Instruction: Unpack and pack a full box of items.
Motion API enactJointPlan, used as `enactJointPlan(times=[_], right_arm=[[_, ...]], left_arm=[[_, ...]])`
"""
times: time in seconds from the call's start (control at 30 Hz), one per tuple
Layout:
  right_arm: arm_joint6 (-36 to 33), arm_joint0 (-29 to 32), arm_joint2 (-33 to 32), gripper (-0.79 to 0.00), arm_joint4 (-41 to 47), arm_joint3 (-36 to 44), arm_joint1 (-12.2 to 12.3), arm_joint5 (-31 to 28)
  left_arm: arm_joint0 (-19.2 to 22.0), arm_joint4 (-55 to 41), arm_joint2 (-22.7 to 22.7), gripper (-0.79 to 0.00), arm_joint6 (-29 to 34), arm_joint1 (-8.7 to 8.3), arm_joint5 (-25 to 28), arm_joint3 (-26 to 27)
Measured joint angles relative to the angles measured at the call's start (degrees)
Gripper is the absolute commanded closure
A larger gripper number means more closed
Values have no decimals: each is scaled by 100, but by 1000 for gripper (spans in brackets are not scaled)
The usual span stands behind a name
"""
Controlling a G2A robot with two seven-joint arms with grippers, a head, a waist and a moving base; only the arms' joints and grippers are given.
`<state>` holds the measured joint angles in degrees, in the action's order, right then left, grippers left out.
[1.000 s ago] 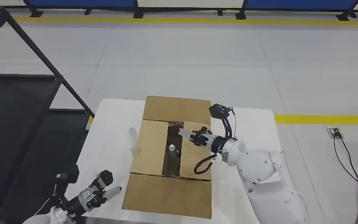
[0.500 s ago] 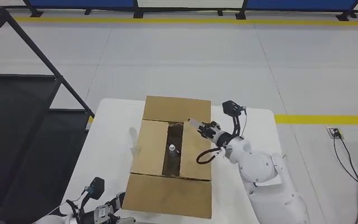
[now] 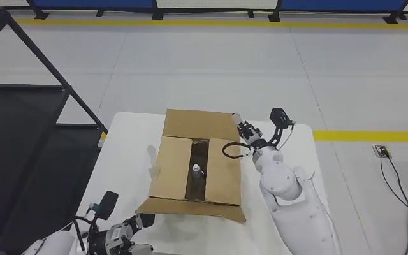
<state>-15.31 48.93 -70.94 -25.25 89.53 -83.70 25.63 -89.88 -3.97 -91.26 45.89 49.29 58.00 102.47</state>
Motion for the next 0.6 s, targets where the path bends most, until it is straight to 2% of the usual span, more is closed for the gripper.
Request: enactJointPlan(times=[0.3, 0.47, 0.6], right_arm=[[-409, -530, -420, -785, 761, -1258, 15, -801], [-361, -842, -351, -785, 885, -2109, -13, -1222], [-218, -1112, -184, -785, 1162, -2870, -92, -1681]], left_arm=[[520, 217, 340, -785, -350, 42, -47, -168], [785, 511, 544, -785, -642, 89, -316, -246], [1008, 1011, 680, -785, -935, 138, -754, -285]])
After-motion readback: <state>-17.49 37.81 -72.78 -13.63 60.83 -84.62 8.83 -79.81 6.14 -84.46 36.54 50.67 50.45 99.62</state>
